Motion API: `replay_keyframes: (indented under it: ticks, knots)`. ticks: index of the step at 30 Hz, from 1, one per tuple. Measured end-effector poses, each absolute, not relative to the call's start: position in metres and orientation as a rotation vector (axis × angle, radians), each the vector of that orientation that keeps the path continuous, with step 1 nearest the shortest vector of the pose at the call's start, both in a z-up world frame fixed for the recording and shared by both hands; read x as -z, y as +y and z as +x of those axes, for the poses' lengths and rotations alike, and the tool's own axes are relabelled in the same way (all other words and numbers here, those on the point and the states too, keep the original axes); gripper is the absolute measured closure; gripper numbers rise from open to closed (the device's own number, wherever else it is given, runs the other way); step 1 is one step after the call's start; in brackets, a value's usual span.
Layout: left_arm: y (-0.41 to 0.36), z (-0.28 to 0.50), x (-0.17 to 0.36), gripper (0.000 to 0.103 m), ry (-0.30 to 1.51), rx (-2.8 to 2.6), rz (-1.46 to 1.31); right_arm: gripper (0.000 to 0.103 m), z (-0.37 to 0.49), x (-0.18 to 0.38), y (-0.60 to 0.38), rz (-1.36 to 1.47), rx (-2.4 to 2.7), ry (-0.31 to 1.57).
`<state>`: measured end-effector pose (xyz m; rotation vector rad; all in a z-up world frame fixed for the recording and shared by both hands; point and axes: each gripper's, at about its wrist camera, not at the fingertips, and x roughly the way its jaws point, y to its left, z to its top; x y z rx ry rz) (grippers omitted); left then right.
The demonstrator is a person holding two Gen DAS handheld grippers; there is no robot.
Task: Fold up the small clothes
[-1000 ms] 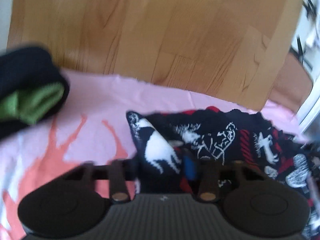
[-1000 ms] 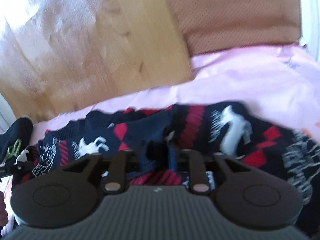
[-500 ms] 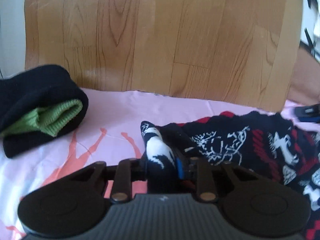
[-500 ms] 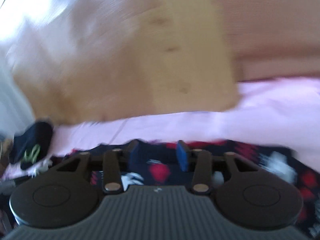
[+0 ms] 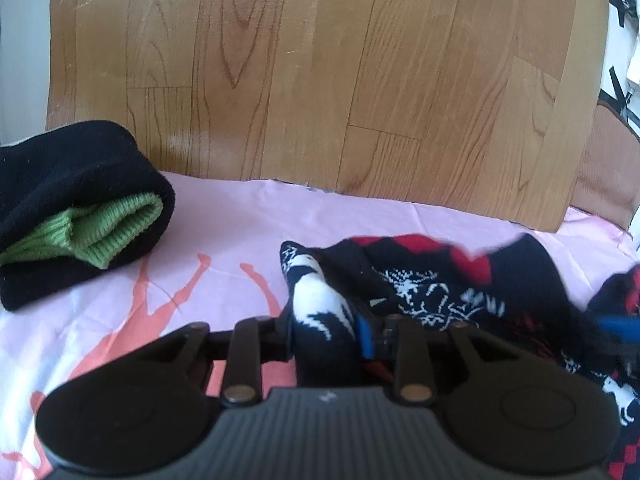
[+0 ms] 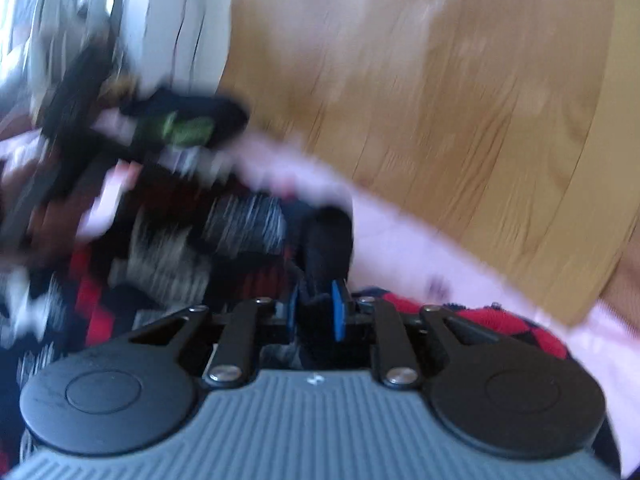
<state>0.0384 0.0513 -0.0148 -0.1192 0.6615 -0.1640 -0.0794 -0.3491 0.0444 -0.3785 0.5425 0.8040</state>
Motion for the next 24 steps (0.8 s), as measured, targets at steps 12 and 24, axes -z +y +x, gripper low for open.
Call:
replay_keyframes:
  ticks: [12, 24]
  knots:
    - [0.054, 0.039, 0.015, 0.073, 0.668, 0.162, -0.136, 0.044, -0.032, -0.052, -0.315, -0.279, -0.795, 0.629]
    - [0.058, 0.045, 0.017, 0.056, 0.700, 0.195, -0.159, 0.085, -0.055, -0.051, -0.263, -0.799, -0.429, 0.193]
